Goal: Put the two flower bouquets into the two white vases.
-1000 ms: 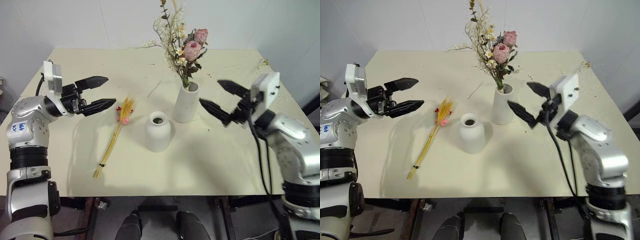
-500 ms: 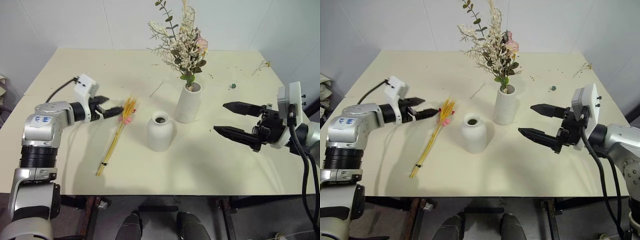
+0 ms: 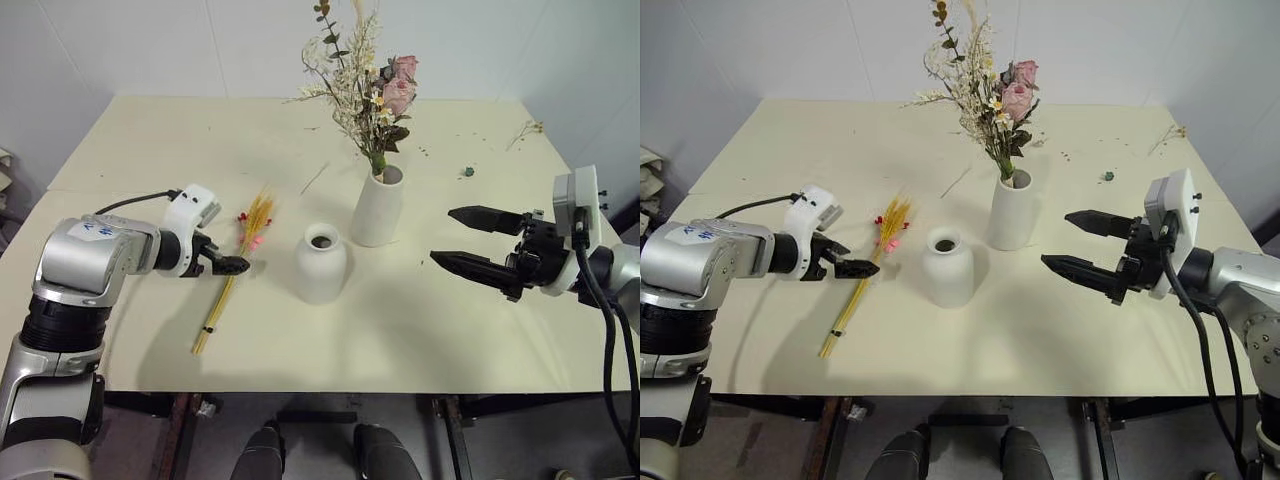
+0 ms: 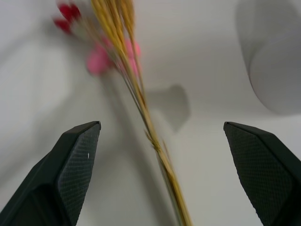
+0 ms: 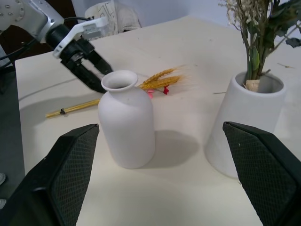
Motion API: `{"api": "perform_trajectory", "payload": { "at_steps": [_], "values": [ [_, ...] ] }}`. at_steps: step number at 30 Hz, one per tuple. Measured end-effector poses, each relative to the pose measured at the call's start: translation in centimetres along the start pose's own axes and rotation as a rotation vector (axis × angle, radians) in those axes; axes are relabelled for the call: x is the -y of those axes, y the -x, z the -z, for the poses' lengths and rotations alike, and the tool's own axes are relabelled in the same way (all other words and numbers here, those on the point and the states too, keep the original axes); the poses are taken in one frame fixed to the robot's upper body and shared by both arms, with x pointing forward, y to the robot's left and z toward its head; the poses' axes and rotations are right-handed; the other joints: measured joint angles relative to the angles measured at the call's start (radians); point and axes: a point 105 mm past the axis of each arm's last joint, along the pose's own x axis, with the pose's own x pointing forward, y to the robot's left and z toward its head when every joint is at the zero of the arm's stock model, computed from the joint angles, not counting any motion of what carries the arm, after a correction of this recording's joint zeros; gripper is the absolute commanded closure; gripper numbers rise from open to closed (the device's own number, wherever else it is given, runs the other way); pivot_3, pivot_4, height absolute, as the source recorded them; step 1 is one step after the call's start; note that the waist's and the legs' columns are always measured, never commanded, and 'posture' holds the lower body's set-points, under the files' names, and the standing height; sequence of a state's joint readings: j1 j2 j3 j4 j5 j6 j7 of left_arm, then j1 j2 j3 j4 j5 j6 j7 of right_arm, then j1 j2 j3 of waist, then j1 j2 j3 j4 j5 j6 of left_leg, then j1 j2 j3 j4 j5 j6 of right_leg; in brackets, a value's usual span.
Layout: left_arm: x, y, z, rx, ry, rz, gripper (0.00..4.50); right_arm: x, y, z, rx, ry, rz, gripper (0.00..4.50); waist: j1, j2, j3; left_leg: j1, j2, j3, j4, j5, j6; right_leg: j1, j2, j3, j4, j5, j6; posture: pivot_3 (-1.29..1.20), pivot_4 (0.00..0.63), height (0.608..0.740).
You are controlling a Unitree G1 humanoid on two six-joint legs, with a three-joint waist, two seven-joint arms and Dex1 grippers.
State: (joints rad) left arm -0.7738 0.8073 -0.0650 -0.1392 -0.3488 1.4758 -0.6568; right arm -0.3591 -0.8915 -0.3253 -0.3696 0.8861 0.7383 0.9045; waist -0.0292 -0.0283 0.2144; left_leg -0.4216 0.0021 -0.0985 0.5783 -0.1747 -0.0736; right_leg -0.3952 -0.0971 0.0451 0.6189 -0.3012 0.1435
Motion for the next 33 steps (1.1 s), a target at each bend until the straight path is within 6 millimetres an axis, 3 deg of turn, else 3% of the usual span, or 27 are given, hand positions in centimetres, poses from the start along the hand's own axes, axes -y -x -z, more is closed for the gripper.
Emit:
{"api": "perform_trajectory", "payload": {
  "at_steps": [12,18,21,33],
  "values": [
    [0.0,-2.2,1.7,-0.074,0.056,-0.011,0.00,0.4,-0.1,-0.1,-0.006,0.013,0.011,0.04,0.004,0.000,0.000,0.000,0.000,0.000,0.001,0.000,0.000,0.000,0.000,0.000,0.000,0.000,0.000,0.00,0.150,0.740],
    [0.0,-2.8,1.5,-0.079,0.021,-0.014,0.00,0.6,-0.1,0.0,-0.012,0.015,0.029,0.04,0.006,0.000,0.000,0.001,0.000,0.000,0.003,0.000,0.000,0.002,0.000,0.000,0.000,-0.001,-0.002,0.00,0.150,0.740],
    [-0.3,-3.2,1.5,-0.088,-0.003,-0.030,0.63,0.7,-0.1,0.0,-0.012,0.014,0.036,0.00,0.007,0.001,0.000,0.001,0.000,0.000,0.006,0.000,0.000,0.003,-0.001,0.000,0.000,-0.006,-0.013,0.00,0.150,0.740],
    [-2.0,-3.4,1.6,-0.097,-0.032,-0.118,4.31,0.7,0.0,0.3,-0.018,0.010,0.047,0.00,0.004,0.001,-0.001,0.001,-0.001,0.003,0.010,0.001,0.001,0.004,-0.001,0.002,-0.001,-0.004,-0.015,0.00,0.150,0.740]
  ]
}}
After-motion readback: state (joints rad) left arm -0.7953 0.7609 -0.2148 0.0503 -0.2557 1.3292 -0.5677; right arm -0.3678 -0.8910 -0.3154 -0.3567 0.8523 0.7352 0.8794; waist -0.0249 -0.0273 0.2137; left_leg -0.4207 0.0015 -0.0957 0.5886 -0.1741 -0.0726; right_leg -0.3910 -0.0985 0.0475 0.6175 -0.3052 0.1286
